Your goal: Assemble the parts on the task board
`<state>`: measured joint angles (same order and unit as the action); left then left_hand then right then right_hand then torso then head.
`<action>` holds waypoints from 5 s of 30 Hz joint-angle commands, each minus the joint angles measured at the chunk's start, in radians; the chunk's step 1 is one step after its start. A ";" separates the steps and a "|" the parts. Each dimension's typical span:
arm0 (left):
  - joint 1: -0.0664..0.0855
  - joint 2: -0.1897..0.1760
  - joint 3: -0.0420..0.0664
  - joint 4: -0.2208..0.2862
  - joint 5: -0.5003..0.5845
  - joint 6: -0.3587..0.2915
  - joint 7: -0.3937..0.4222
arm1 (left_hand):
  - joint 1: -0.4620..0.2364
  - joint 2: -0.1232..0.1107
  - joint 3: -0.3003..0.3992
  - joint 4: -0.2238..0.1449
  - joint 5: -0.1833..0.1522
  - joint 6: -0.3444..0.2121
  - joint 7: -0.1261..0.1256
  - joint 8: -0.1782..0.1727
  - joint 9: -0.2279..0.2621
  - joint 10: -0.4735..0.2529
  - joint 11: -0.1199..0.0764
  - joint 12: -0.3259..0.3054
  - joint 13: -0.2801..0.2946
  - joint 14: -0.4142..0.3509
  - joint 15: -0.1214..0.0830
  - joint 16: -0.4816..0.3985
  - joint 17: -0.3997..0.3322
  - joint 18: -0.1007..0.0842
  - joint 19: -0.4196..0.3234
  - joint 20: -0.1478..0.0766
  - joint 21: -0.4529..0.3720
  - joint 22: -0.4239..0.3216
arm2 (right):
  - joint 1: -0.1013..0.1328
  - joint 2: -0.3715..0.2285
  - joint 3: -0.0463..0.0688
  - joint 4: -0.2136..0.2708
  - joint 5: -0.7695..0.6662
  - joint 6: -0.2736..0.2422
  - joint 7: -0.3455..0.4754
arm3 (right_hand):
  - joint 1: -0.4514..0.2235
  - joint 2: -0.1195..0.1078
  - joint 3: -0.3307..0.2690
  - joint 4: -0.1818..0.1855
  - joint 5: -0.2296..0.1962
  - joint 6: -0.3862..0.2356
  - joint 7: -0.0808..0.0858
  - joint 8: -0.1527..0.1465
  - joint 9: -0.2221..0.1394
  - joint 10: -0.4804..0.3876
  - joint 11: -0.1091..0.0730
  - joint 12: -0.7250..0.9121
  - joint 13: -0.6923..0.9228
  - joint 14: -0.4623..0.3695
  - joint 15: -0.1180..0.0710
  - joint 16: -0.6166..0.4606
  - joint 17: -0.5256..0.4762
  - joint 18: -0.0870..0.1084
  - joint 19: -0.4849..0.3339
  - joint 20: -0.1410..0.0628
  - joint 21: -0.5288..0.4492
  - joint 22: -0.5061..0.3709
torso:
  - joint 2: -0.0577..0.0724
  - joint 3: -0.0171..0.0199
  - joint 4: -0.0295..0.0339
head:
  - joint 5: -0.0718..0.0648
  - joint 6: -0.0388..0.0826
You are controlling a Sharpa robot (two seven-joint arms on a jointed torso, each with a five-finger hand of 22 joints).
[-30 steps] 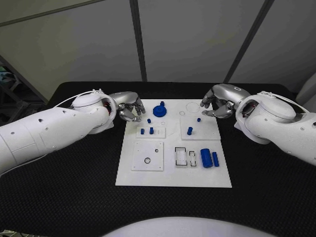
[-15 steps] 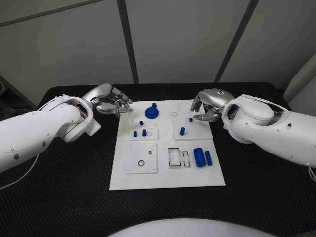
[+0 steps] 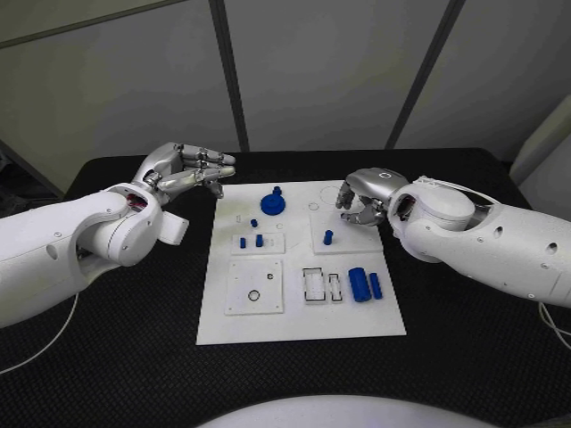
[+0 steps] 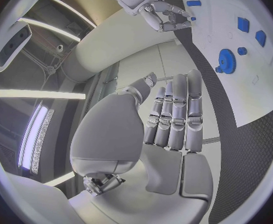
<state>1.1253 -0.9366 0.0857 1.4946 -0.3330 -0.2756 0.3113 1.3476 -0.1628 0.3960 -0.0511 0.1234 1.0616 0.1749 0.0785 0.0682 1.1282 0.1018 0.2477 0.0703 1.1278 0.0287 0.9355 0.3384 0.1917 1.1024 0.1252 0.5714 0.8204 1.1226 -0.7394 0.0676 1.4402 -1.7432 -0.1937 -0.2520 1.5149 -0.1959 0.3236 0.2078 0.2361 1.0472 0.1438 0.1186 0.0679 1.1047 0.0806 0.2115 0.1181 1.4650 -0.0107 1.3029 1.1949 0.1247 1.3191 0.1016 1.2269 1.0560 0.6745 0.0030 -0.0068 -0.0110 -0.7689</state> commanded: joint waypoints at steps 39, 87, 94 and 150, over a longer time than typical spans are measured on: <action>-0.002 -0.003 0.001 0.004 0.139 0.008 0.056 | 0.018 0.023 0.039 -0.010 0.000 0.007 0.005 0.001 -0.002 -0.003 0.004 0.008 -0.005 -0.019 -0.003 -0.020 -0.014 -0.010 -0.002 -0.004 -0.011 -0.001 | -0.016 0.039 -0.006 -0.044 -0.035 0.027 -0.011 | 0.039 0.070 0.114 -0.096 -0.025 0.123 -0.022 0.019 0.016 0.143 -0.030 -0.024 -0.021 0.045 -0.018 0.025 0.000 -0.038 0.053 -0.024 0.091 0.113 | 0.000 0.0011 -0.0013 | -0.009 -0.012; -0.002 0.009 0.001 -0.019 0.157 0.006 0.046 | 0.021 0.021 0.058 -0.020 0.000 0.000 0.012 -0.004 -0.003 -0.023 0.011 0.000 -0.007 -0.024 0.000 -0.030 -0.022 -0.011 -0.009 -0.003 -0.010 0.006 | -0.019 0.013 -0.002 0.276 0.020 -0.145 0.024 | -0.008 0.048 0.206 -0.180 -0.032 0.138 -0.017 0.001 0.016 0.179 -0.027 -0.080 -0.021 0.043 -0.017 0.032 -0.011 -0.042 0.053 -0.026 0.113 0.140 | -0.001 -0.0011 -0.0012 | 0.050 -0.007; -0.001 0.021 0.001 -0.019 0.164 0.007 0.045 | 0.021 0.021 0.059 -0.021 0.000 0.000 0.012 -0.004 -0.003 -0.024 0.011 0.000 -0.007 -0.025 0.000 -0.031 -0.023 -0.011 -0.010 -0.003 -0.009 0.006 | -0.072 0.056 -0.003 0.263 0.031 -0.128 0.035 | -0.011 0.047 0.207 -0.183 -0.032 0.137 -0.016 0.000 0.015 0.178 -0.026 -0.083 -0.021 0.043 -0.016 0.032 -0.012 -0.042 0.053 -0.025 0.113 0.139 | -0.004 -0.0064 0.0006 | 0.071 -0.018; 0.000 0.047 0.000 -0.028 0.166 0.016 0.037 | 0.020 0.019 0.060 -0.022 -0.001 0.001 0.013 -0.004 -0.003 -0.024 0.011 0.000 -0.007 -0.026 0.001 -0.033 -0.024 -0.011 -0.012 -0.002 -0.010 0.007 | -0.161 0.151 -0.008 0.177 -0.042 -0.025 0.000 | -0.028 0.047 0.205 -0.192 -0.039 0.133 -0.012 -0.007 0.014 0.176 -0.022 -0.096 -0.020 0.042 -0.013 0.031 -0.017 -0.040 0.047 -0.022 0.110 0.134 | -0.002 -0.0042 -0.0013 | 0.138 -0.067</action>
<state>1.1232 -0.8910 0.0854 1.4658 -0.1704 -0.2706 0.3455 1.3660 -0.1445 0.4497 -0.0716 0.1235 1.0595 0.1803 0.0784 0.0666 1.1118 0.1111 0.2544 0.0647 1.1098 0.0322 0.9093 0.3149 0.1916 1.0986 0.1217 0.5637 0.8262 0.9601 -0.5887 0.0591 1.6190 -1.7571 -0.2392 -0.2297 1.4956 -0.1538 0.5300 0.0234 0.1943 1.1782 0.1282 0.1158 0.0829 1.2490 0.0856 0.1176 0.0962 1.4633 -0.0235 1.3297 1.1787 0.0929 1.3688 0.0766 1.3348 1.1911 0.6725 -0.0012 -0.0071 0.1266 -0.8355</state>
